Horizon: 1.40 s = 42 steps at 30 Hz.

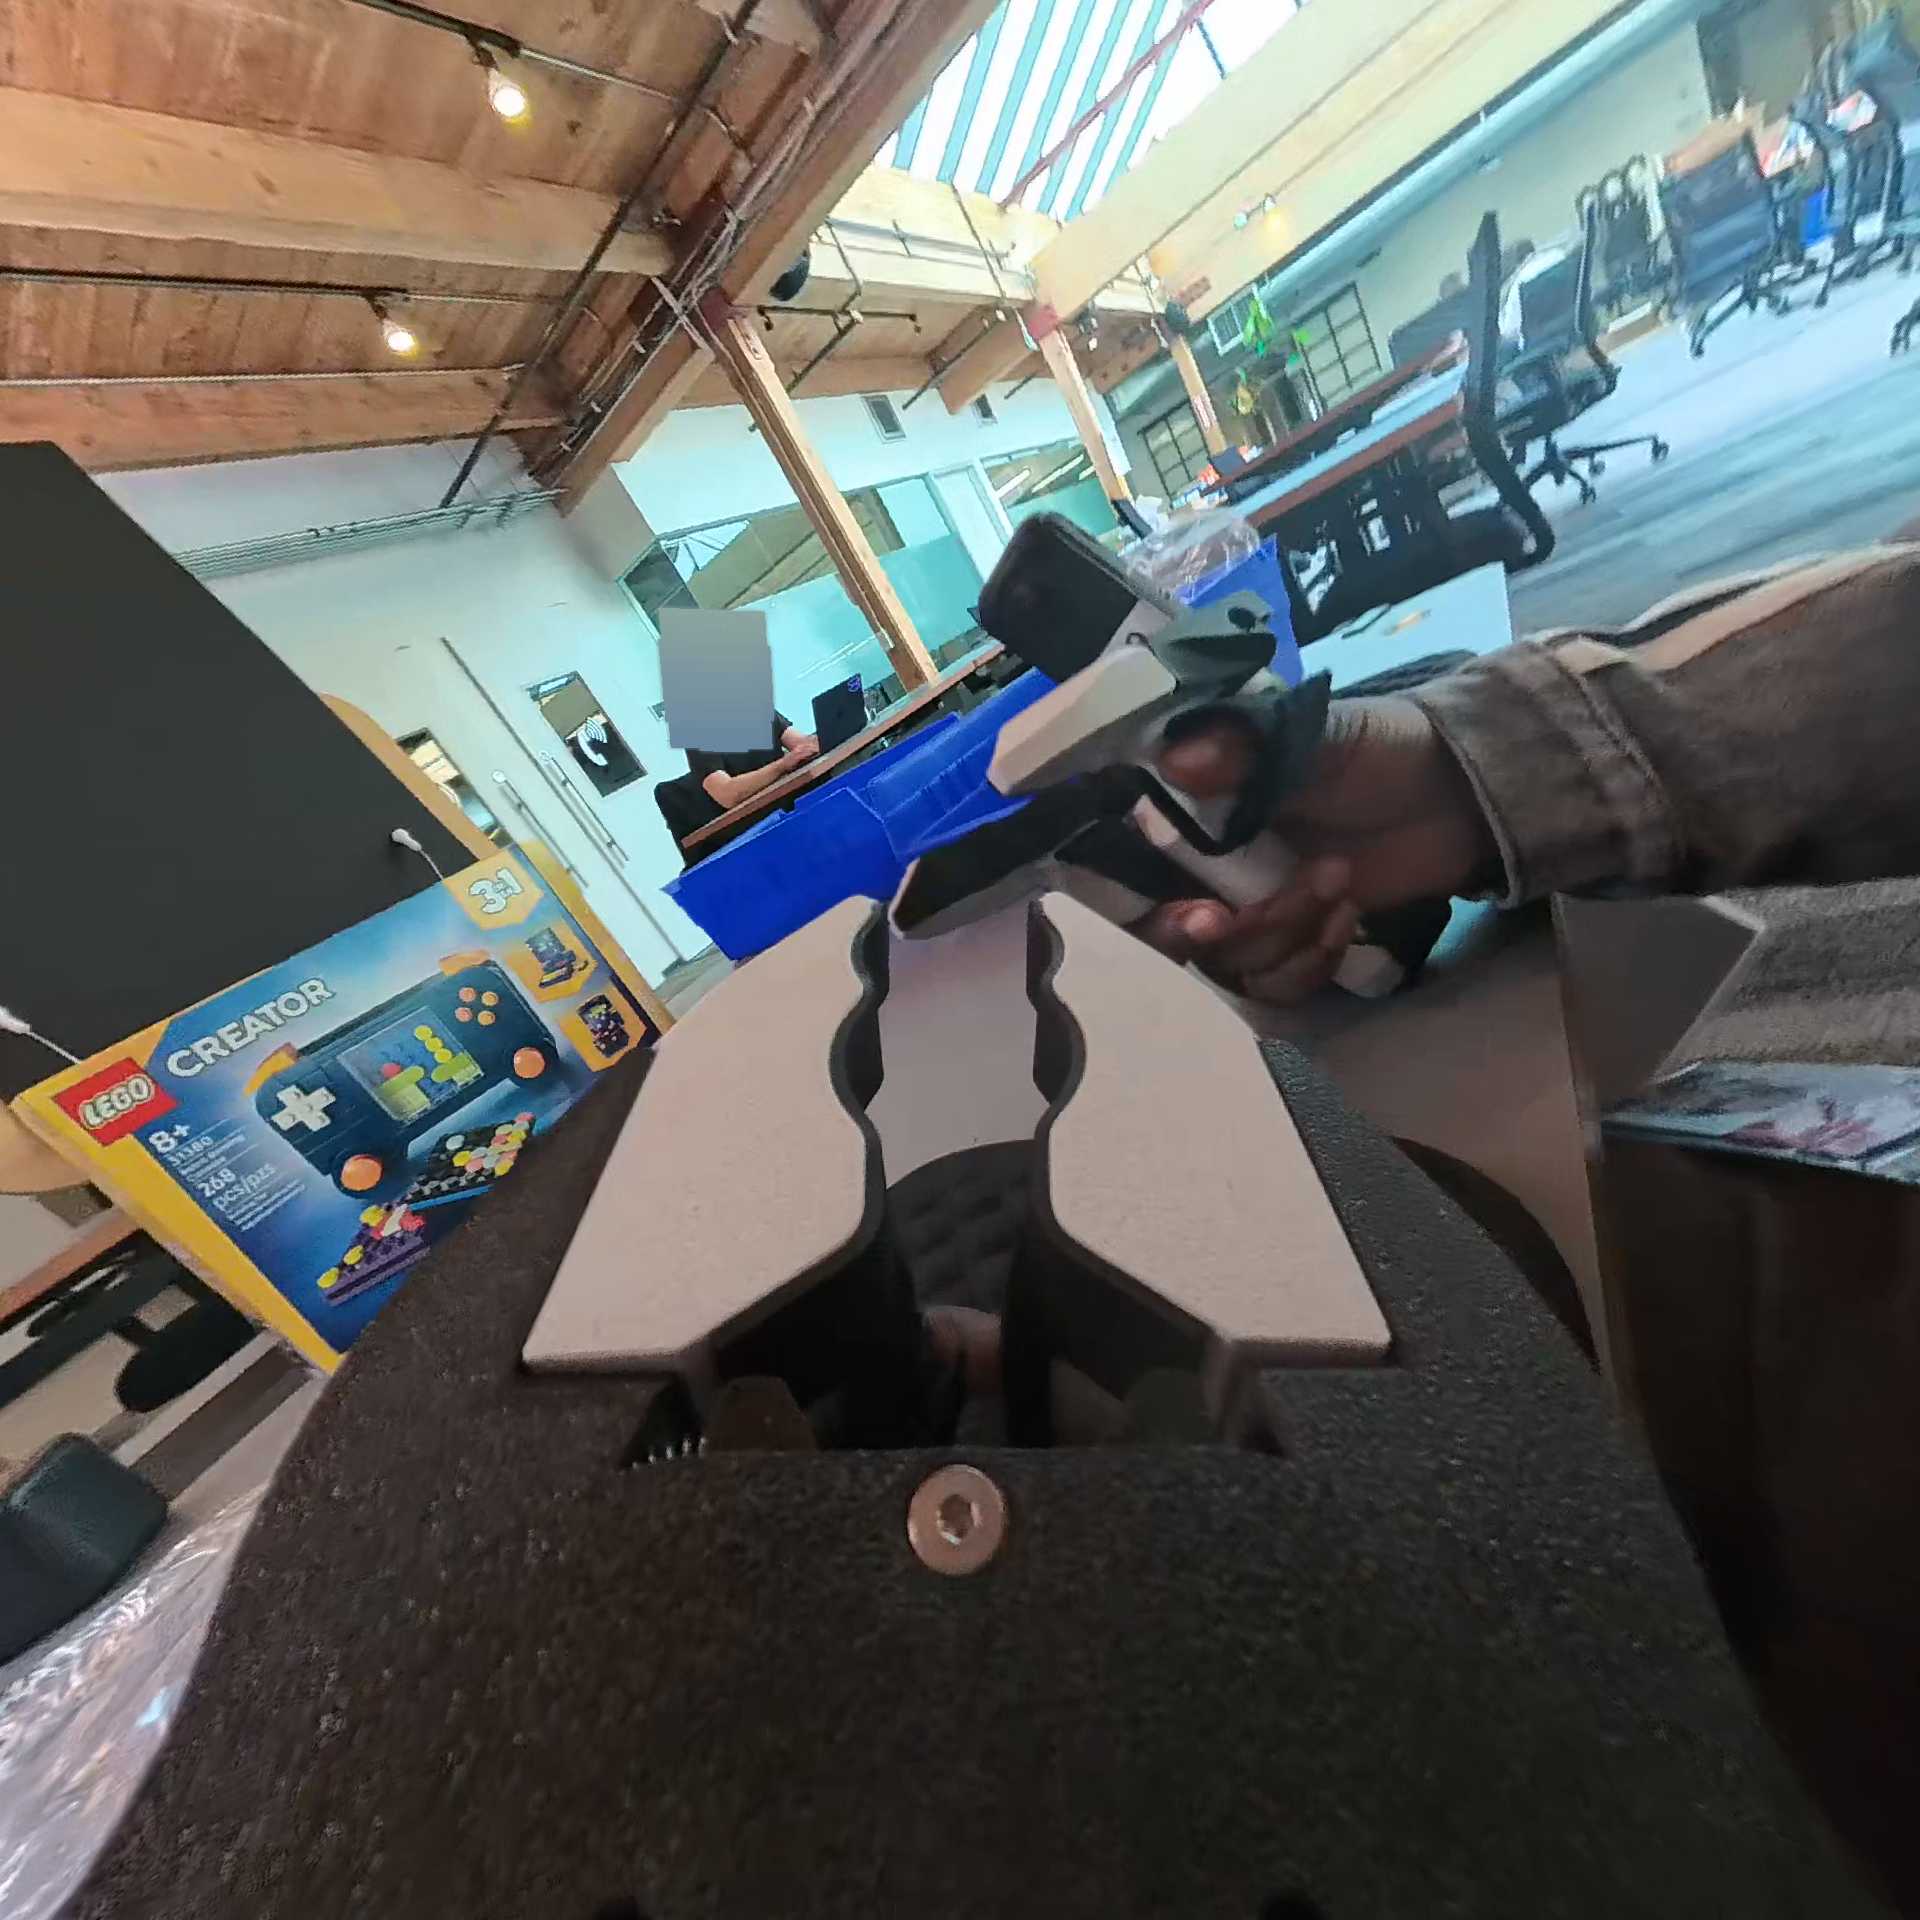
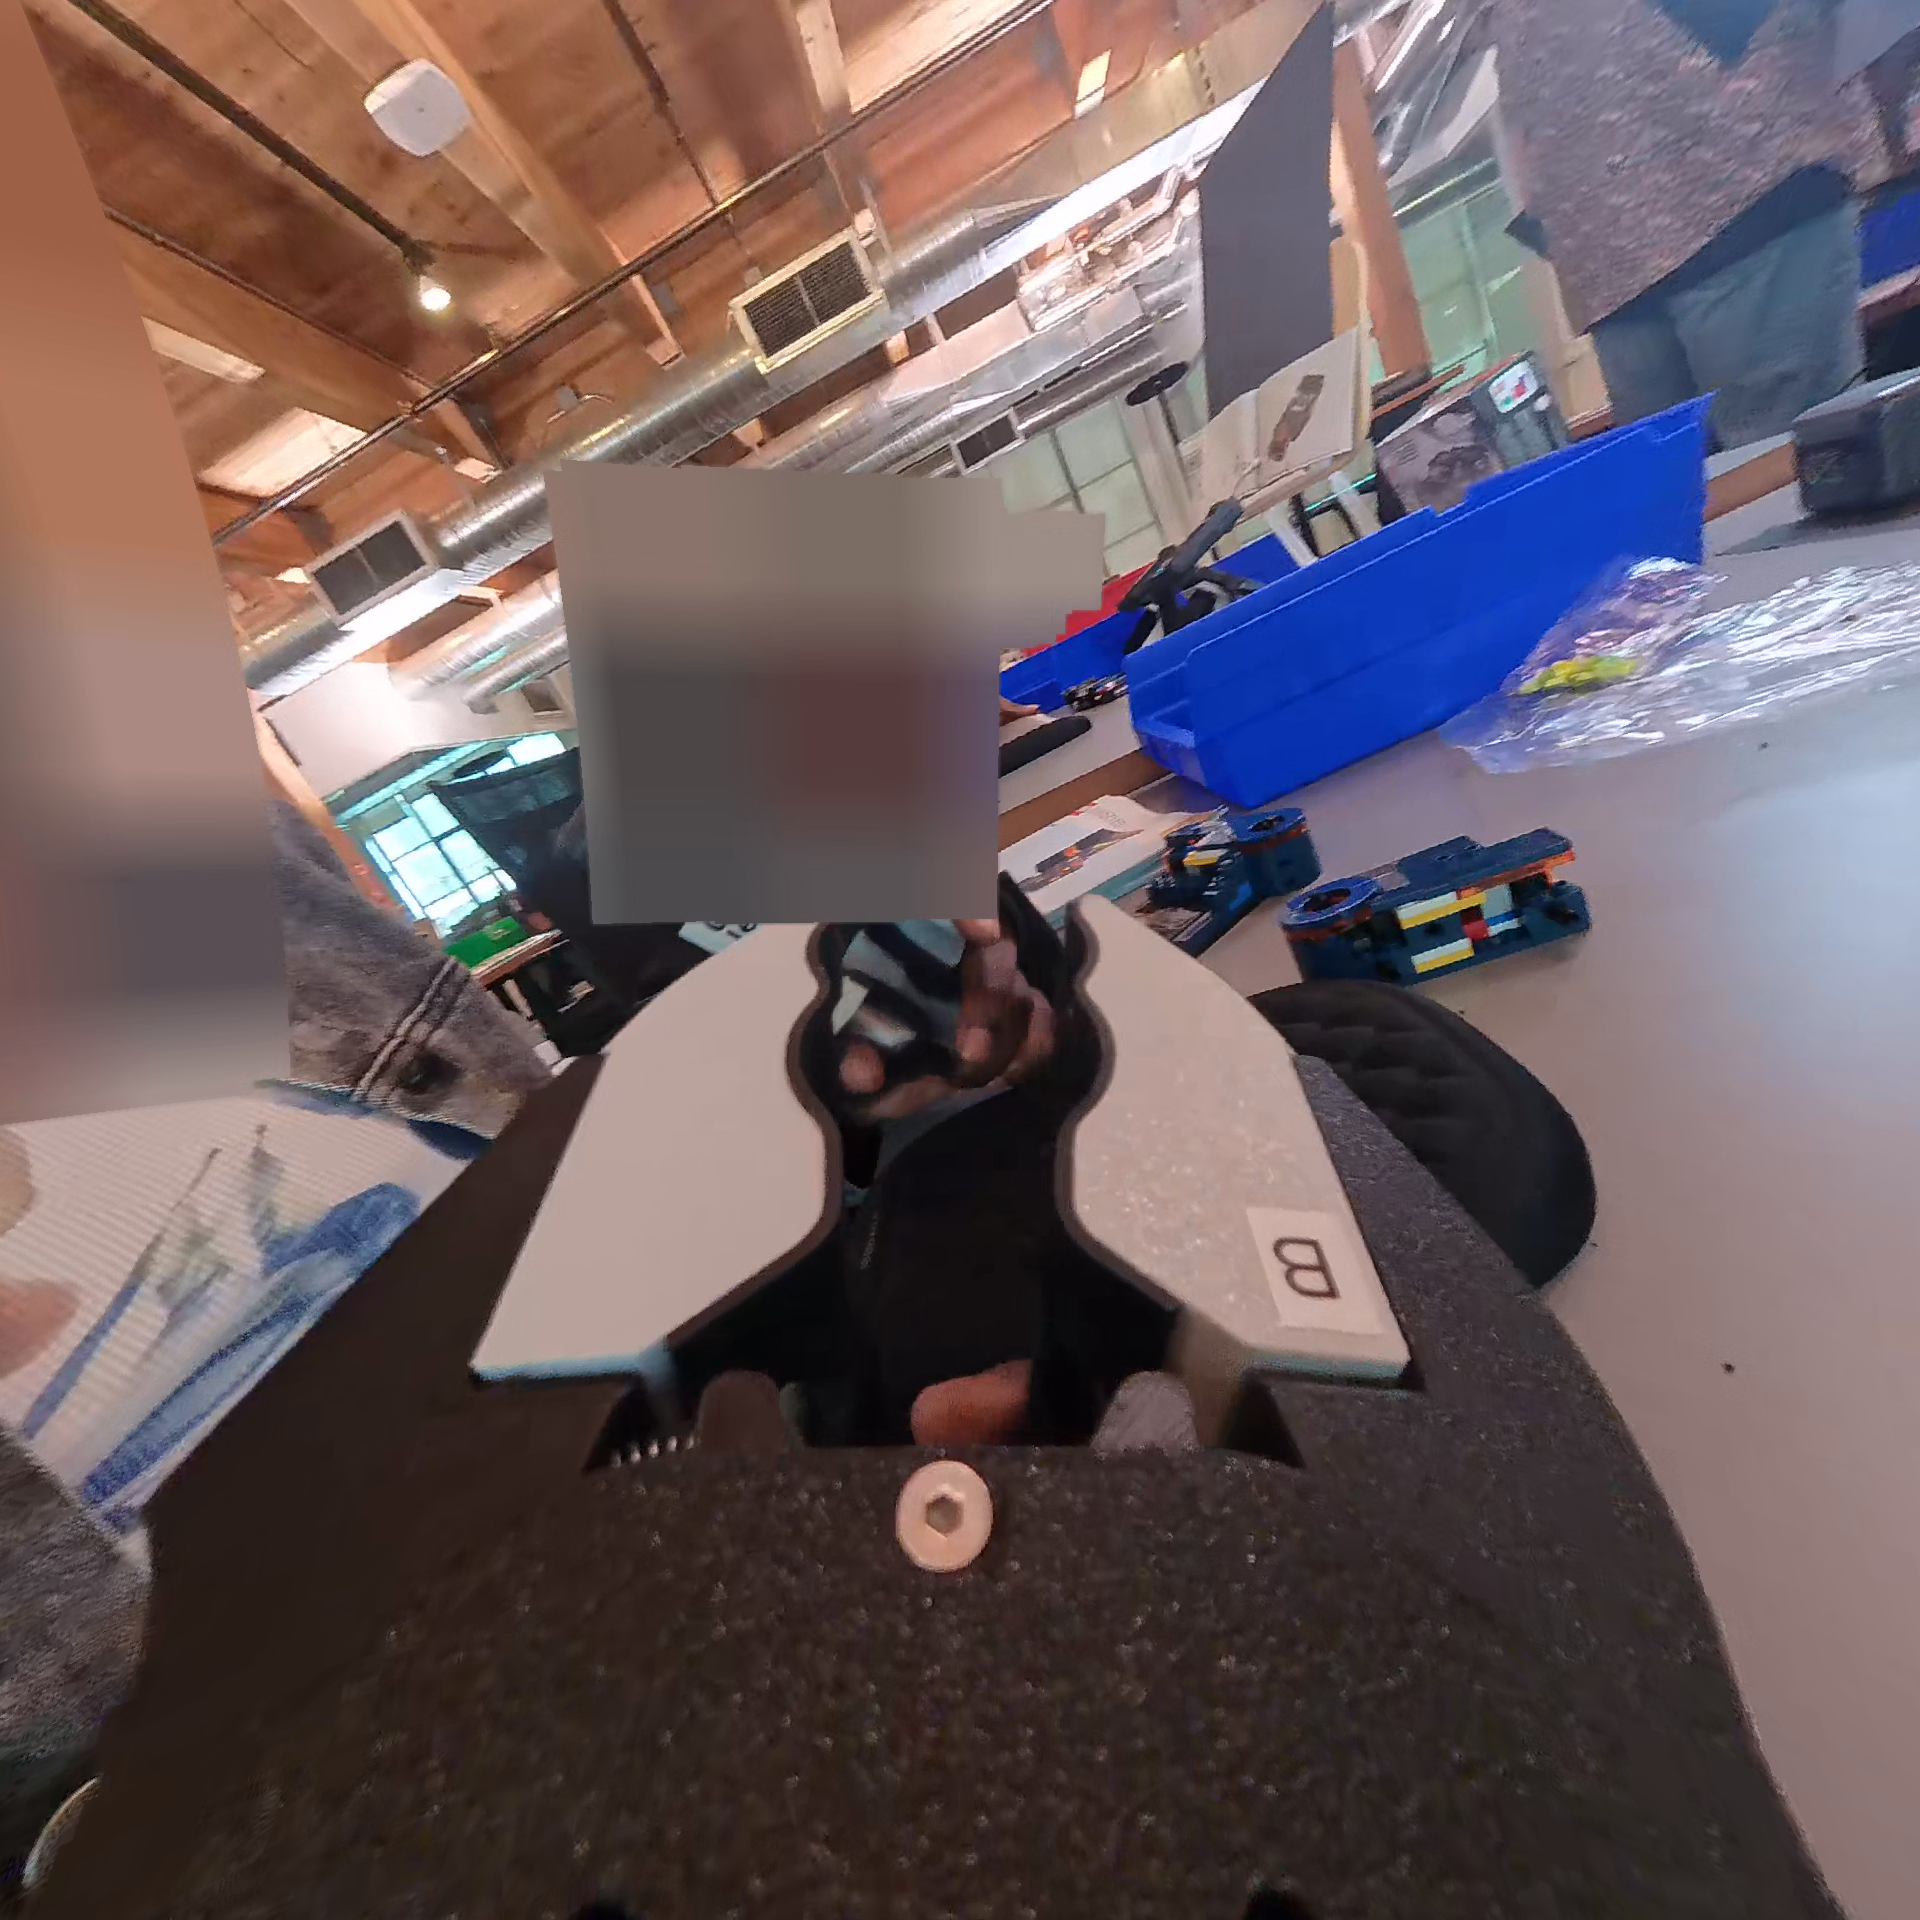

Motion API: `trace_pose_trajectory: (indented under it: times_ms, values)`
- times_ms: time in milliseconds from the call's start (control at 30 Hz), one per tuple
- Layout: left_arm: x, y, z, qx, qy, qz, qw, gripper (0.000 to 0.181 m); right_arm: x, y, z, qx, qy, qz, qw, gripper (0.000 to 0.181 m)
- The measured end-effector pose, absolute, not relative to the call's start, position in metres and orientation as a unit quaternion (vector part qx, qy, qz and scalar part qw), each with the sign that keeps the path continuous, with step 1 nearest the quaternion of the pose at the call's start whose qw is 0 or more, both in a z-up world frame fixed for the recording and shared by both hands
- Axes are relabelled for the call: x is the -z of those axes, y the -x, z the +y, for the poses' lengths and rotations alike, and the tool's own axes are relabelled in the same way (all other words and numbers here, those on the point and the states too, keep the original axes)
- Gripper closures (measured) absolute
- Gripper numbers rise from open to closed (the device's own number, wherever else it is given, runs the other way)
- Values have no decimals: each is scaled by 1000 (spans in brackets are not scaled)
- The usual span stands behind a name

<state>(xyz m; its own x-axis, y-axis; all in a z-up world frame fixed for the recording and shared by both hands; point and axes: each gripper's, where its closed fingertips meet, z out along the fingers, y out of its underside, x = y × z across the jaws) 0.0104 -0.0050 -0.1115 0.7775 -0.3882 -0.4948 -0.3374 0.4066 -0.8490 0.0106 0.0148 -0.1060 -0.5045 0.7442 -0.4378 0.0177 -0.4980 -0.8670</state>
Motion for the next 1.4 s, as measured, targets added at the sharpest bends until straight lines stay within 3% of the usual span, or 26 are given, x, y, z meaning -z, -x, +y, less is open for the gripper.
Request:
trace_pose_trajectory:
  times_ms: [167, 267, 367, 433, 633, 700, 733, 833, 1133, 1400]
  values:
    - [114, -11, -3, 5, 548, 339, 765, 158, 98, -14, 13, -746, 404, -439, 295, 137]
    - [112, -9, -3, 12, 546, 331, 769, 158, 89, -15, 6, -706, 344, -473, 400, 132]
    - [110, -6, -4, 18, 545, 322, 774, 157, 90, -10, 6, -606, 311, -508, 527, 101]
    - [102, 3, -5, 39, 543, 288, 788, 155, 96, -6, 3, -575, 302, -526, 549, 87]
    - [71, 77, -16, 180, 494, 69, 848, 160, 104, -10, 0, -572, 312, -555, 516, 122]
    - [68, 69, -19, 250, 475, 74, 840, 159, 122, -13, 0, -542, 344, -608, 467, 164]
    - [70, 64, -17, 264, 480, 77, 833, 158, 135, -13, 7, -506, 375, -633, 450, 174]
    - [75, 57, -14, 247, 498, 99, 825, 155, 166, -13, 29, -413, 432, -683, 420, 168]
    - [75, 55, -13, 252, 495, 102, 825, 155, 200, 3, 29, -366, 489, -726, 317, 170]
    - [75, 57, -13, 255, 494, 97, 826, 155, 202, 4, 32, -363, 501, -722, 310, 175]
